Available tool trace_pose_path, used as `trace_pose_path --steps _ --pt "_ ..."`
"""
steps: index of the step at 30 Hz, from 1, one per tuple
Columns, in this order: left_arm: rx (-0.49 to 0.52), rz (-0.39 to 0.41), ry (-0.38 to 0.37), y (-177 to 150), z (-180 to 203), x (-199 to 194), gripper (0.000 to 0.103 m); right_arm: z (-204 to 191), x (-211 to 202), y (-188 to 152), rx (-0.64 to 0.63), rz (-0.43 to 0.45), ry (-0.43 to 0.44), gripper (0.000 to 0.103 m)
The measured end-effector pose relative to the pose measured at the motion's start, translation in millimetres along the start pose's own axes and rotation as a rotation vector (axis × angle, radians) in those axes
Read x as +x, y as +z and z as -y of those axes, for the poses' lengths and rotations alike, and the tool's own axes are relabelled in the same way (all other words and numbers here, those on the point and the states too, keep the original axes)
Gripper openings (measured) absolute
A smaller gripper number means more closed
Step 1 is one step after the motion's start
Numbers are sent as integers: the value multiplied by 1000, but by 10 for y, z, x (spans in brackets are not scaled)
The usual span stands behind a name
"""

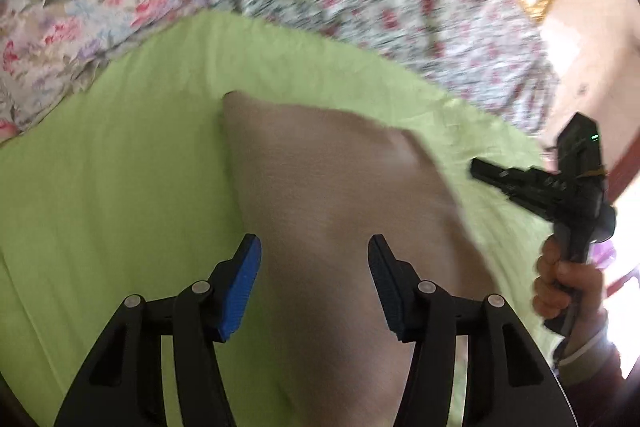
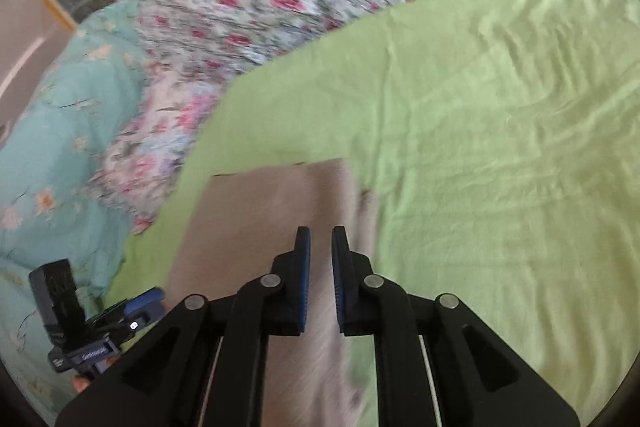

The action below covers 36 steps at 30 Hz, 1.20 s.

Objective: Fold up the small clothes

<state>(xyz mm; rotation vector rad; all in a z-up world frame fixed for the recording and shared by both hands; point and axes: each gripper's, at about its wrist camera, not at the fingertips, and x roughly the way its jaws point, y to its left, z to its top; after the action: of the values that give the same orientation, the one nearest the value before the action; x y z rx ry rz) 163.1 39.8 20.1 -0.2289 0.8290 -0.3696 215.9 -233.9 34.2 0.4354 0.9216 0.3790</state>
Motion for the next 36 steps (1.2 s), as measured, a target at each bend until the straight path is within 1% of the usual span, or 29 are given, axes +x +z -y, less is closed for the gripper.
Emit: trace_pose_path --steps 1,2,4,5,6,7,8,9,10,11,12,13,15,17,20,24,27,28,30,31,32,34,36 --pt "16 16 -51 -76 100 -112 55 -98 -82 -93 -18 -1 24 13" --pt "27 21 -83 -130 170 -164 55 -234 -144 -239 -44 -13 50 13" --pt "42 14 -164 -267 326 -218 55 -365 -167 -477 -62 -41 81 13" --pt "47 5 -187 -340 336 -219 55 -412 -160 -611 -65 -62 98 13" --pt "54 -10 -192 -435 354 -182 54 -422 -144 -724 -65 -82 103 13" --pt "55 -27 -183 -481 352 -137 53 -412 -96 -856 -67 -113 89 13" --pt "46 -68 -177 -584 311 -30 50 -378 -36 -950 -68 -136 59 13" --pt "36 -90 -177 -640 276 35 48 -324 11 -1009 -67 -151 28 13" --pt "13 -131 -166 -744 206 154 42 -213 94 -1092 -67 -175 -51 12" --pt "0 -152 -161 -799 167 221 30 -129 133 -1127 -65 -179 -83 6" --pt "-18 -158 -164 -853 122 258 27 -42 148 -1149 -49 -177 -85 0" --pt "-39 -154 -174 -869 87 252 24 54 150 -1159 -23 -169 -76 0" --pt "-72 -148 -189 -853 63 199 24 144 124 -1142 9 -152 -57 0" --pt "-77 -138 -178 -842 73 146 24 106 93 -1138 -12 -145 -78 0" --pt "-46 -134 -138 -905 81 62 24 87 26 -1174 -26 -136 -102 0" --pt "-10 -142 -103 -966 100 -16 24 118 -125 -1252 -25 -122 -134 0" --pt "5 -129 -96 -921 91 -128 25 116 -257 -1242 -6 -110 -139 1" --pt "14 -112 -90 -882 106 -191 26 59 -319 -1202 -17 -89 -136 3" --pt "17 -76 -85 -790 87 -282 32 -42 -386 -1108 -30 -51 -125 3" --pt "15 -57 -81 -741 69 -316 34 -102 -404 -1037 -35 -32 -108 3" --pt "13 -18 -72 -706 59 -324 35 -167 -381 -949 -43 -22 -81 3" --pt "6 -9 -72 -648 18 -303 35 -287 -275 -818 -65 -20 -65 3" --pt "-4 -26 -70 -635 -40 -201 35 -346 -84 -714 -81 -33 -71 3"
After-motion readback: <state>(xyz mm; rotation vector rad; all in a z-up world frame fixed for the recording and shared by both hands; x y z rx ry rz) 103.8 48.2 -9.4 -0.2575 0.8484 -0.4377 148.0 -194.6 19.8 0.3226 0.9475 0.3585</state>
